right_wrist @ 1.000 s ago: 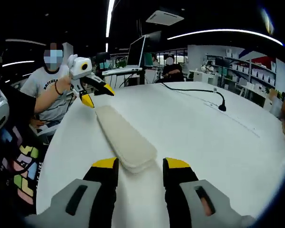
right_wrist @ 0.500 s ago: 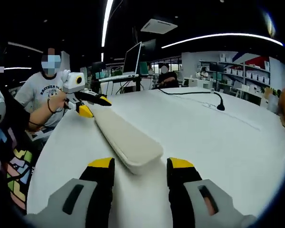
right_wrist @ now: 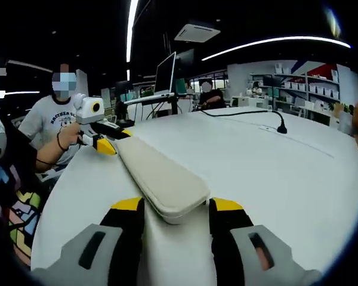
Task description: Arrange the utensils inside the cutlery case until each visible utensil rests in its matching compartment.
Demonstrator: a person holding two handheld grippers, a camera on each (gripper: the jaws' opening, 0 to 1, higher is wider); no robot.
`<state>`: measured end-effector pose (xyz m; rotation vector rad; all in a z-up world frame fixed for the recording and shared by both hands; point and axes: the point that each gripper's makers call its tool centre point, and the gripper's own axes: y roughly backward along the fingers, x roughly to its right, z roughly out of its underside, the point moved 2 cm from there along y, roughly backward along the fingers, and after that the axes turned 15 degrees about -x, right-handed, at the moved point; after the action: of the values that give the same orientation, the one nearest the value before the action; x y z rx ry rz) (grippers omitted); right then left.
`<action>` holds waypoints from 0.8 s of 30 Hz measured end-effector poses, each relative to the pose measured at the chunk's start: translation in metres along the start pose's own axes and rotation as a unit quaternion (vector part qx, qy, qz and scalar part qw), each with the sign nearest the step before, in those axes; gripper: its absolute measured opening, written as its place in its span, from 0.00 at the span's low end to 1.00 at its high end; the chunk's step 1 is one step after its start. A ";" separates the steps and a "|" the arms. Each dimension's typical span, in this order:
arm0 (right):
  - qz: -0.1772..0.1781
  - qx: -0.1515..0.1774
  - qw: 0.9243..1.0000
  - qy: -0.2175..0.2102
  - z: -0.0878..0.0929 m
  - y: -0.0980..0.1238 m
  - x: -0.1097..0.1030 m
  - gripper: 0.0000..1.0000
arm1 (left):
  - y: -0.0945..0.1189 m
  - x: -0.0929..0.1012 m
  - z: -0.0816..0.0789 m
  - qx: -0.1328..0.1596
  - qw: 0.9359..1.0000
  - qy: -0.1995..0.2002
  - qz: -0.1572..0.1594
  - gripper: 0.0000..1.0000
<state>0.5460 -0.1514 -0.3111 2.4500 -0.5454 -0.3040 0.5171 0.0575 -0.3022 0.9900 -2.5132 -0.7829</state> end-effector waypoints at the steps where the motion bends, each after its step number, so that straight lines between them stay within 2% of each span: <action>1: 0.000 0.000 1.000 0.000 0.000 -0.001 -0.001 0.44 | -0.001 0.001 0.000 0.000 1.000 0.005 0.004 0.48; 3: 0.004 0.002 1.000 0.003 0.000 -0.002 -0.002 0.42 | -0.002 0.000 0.000 0.002 1.000 0.004 0.001 0.47; 5: 0.009 0.002 1.000 0.007 0.001 -0.001 -0.001 0.41 | -0.003 -0.004 -0.001 0.004 1.000 0.002 -0.013 0.43; 13: 0.035 -0.014 0.999 0.020 0.003 0.001 -0.006 0.39 | -0.007 -0.004 -0.003 0.016 1.000 0.005 -0.016 0.46; 24: 0.061 0.000 0.998 0.006 0.006 0.012 -0.013 0.39 | -0.008 -0.001 -0.009 0.029 0.999 -0.002 -0.013 0.48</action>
<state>0.5290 -0.1571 -0.3076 2.4052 -0.6856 -0.2394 0.5258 0.0501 -0.2999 1.0427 -2.5447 -0.7230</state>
